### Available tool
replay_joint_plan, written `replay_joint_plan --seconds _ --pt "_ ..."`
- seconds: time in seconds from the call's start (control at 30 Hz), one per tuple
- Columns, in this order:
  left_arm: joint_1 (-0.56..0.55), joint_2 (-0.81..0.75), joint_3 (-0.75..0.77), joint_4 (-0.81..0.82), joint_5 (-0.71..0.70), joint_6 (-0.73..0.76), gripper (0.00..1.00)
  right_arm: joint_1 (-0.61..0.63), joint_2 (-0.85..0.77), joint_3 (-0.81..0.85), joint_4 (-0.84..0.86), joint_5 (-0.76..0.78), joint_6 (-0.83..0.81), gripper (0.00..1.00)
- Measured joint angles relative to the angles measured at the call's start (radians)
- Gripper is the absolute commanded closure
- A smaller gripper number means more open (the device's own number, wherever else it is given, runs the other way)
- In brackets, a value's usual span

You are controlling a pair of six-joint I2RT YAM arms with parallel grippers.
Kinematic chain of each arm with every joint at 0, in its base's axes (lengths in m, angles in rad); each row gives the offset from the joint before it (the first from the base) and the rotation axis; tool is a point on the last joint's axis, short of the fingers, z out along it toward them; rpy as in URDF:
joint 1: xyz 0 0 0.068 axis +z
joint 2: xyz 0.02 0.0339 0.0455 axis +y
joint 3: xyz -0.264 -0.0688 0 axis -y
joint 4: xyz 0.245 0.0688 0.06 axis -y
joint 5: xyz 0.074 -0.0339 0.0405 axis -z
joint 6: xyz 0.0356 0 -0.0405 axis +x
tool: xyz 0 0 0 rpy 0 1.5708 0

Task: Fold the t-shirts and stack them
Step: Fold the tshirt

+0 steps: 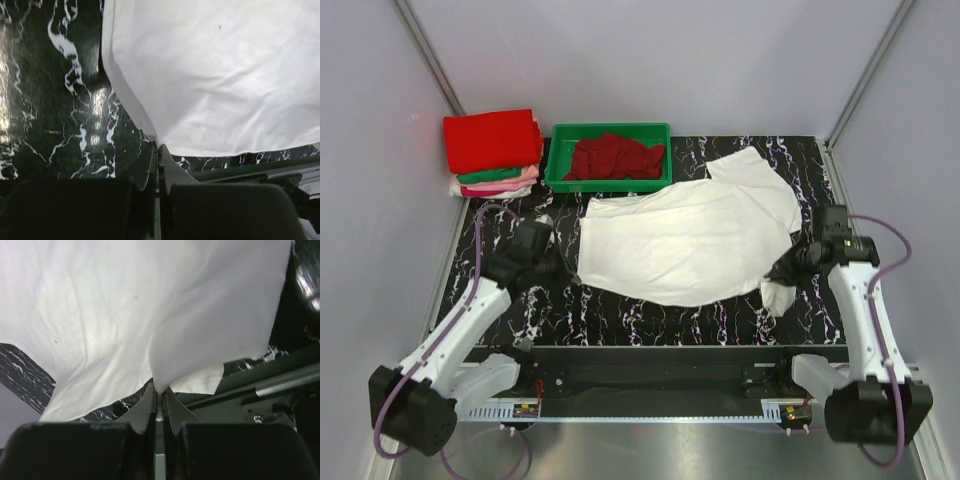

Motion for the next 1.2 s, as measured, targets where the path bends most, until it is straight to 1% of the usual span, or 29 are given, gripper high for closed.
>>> replay_joint_plan --seconds 0.13,0.27,0.47,0.57,0.6,0.67,0.7,0.77,0.8,0.83,0.87,0.9,0.93,0.97,1.0,1.1,1.2 --pt "0.092 0.177 0.116 0.027 0.05 0.076 1.0 0.0 0.223 0.144 0.09 0.0 -0.065 1.0" --pt "0.148 0.389 0.219 0.072 0.101 0.139 1.0 0.0 0.41 0.256 0.154 0.003 -0.114 1.0" --pt "0.198 0.677 0.365 0.1 0.142 0.211 1.0 0.0 0.619 0.336 0.215 0.009 -0.157 1.0" --pt "0.208 0.762 0.425 0.097 0.144 0.236 1.0 0.0 0.711 0.382 0.234 0.01 -0.174 1.0" --pt "0.212 0.781 0.439 0.097 0.144 0.242 1.0 0.0 0.742 0.399 0.239 0.01 -0.18 0.98" --pt "0.22 0.818 0.467 0.093 0.145 0.253 1.0 0.0 0.808 0.436 0.248 0.011 -0.195 0.84" --pt "0.223 0.836 0.481 0.09 0.146 0.257 1.0 0.0 0.841 0.459 0.249 0.011 -0.201 0.61" --pt "0.232 0.871 0.508 0.086 0.148 0.263 1.0 -0.002 0.922 0.526 0.245 0.011 -0.225 0.35" --pt "0.238 0.884 0.517 0.086 0.147 0.264 0.99 -0.005 0.966 0.573 0.231 0.011 -0.241 0.19" --pt "0.244 0.889 0.52 0.087 0.147 0.264 0.95 -0.006 1.005 0.617 0.23 0.015 -0.248 0.12" --pt "0.251 0.89 0.52 0.081 0.147 0.264 0.8 -0.007 1.037 0.657 0.229 0.027 -0.262 0.06" --pt "0.26 0.887 0.52 0.075 0.146 0.264 0.75 -0.009 1.056 0.684 0.226 0.038 -0.272 0.02" --pt "0.267 0.883 0.52 0.07 0.145 0.262 0.67 -0.011 1.061 0.698 0.224 0.059 -0.275 0.0" --pt "0.275 0.873 0.513 0.07 0.14 0.259 0.54 -0.014 1.053 0.701 0.22 0.087 -0.28 0.0" --pt "0.279 0.855 0.5 0.072 0.135 0.259 0.48 -0.019 1.033 0.696 0.212 0.114 -0.281 0.0" --pt "0.292 0.744 0.429 0.077 0.119 0.244 0.39 -0.033 0.888 0.596 0.227 0.187 -0.275 0.0" --pt "0.29 0.606 0.338 0.101 0.122 0.233 0.39 -0.044 0.62 0.394 0.246 0.225 -0.243 0.0"
